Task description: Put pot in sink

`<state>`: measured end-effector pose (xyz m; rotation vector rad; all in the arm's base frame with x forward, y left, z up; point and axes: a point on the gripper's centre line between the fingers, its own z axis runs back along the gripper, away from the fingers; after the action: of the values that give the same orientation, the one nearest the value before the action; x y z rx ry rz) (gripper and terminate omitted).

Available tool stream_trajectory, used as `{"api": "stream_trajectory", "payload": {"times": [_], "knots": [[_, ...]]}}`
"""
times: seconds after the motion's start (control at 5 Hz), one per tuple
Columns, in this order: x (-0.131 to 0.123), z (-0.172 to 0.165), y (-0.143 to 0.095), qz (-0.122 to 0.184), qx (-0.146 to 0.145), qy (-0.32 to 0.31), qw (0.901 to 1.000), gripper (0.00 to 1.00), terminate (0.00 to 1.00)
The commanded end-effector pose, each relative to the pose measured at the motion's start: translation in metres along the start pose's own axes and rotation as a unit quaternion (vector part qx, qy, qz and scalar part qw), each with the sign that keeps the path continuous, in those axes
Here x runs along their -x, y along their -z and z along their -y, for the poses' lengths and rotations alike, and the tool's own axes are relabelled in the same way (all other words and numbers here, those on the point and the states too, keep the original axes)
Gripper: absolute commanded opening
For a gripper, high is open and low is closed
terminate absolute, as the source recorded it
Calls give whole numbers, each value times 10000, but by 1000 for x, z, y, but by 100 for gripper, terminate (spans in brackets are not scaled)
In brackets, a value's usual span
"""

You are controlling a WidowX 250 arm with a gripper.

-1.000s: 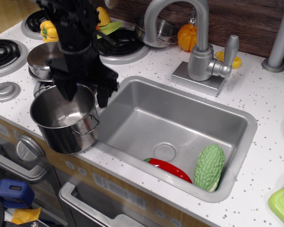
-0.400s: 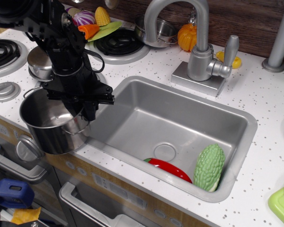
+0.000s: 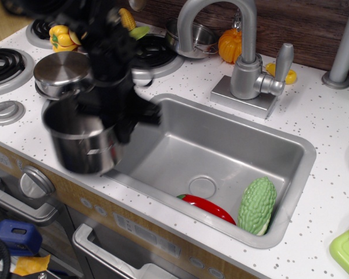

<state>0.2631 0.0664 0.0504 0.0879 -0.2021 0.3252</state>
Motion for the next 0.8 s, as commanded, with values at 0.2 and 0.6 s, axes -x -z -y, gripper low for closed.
{"api": "stream_trajectory", "payload": {"times": [0.2, 0.6], "knots": [[-12, 49, -31, 663, -169, 30, 9977, 0, 0], [-21, 78, 13, 877, 932, 261, 9914, 0, 0]]}}
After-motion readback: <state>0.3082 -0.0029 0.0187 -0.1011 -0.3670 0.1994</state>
